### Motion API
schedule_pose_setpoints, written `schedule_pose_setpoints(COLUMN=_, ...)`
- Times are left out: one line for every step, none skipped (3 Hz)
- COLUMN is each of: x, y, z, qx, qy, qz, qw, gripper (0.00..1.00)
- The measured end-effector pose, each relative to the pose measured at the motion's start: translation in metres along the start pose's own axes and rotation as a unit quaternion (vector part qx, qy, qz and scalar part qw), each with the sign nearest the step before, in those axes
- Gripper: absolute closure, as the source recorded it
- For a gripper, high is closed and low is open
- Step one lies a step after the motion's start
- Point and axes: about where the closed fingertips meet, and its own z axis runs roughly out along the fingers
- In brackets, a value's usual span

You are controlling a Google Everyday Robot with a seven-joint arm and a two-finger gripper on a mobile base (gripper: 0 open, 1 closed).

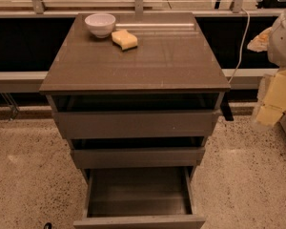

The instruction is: Place sponge into bottom drawer

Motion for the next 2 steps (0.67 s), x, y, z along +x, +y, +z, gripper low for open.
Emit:
schedule_pose_setpoints(x=0.0, y=0.0, z=0.0, qx=0.0, qy=0.0, qz=0.0, qw=1.0, gripper=0.0)
schedule_pose_setpoints(x=-0.018, y=-0.014, z=0.013, qx=-0.01, qy=-0.031, qz=-0.008, qw=0.9994, gripper=0.0)
